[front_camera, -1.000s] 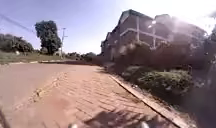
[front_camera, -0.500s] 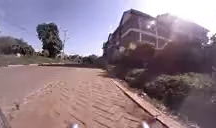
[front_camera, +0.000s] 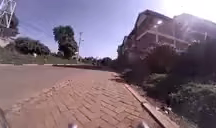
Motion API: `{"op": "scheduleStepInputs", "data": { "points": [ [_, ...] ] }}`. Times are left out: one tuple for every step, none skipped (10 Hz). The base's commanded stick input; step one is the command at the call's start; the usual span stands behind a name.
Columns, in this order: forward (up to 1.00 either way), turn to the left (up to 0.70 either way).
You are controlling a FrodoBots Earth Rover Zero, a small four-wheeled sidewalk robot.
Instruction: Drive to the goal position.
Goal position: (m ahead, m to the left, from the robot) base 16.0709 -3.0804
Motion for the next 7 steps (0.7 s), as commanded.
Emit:
{"op": "scheduleStepInputs", "data": {
  "points": [
    [1.0, 0.0],
    [1.0, 0.0],
    [1.0, 0.0],
    [1.0, 0.0],
    [1.0, 0.0],
    [1.0, 0.0],
    [1.0, 0.0]
  ]
}}
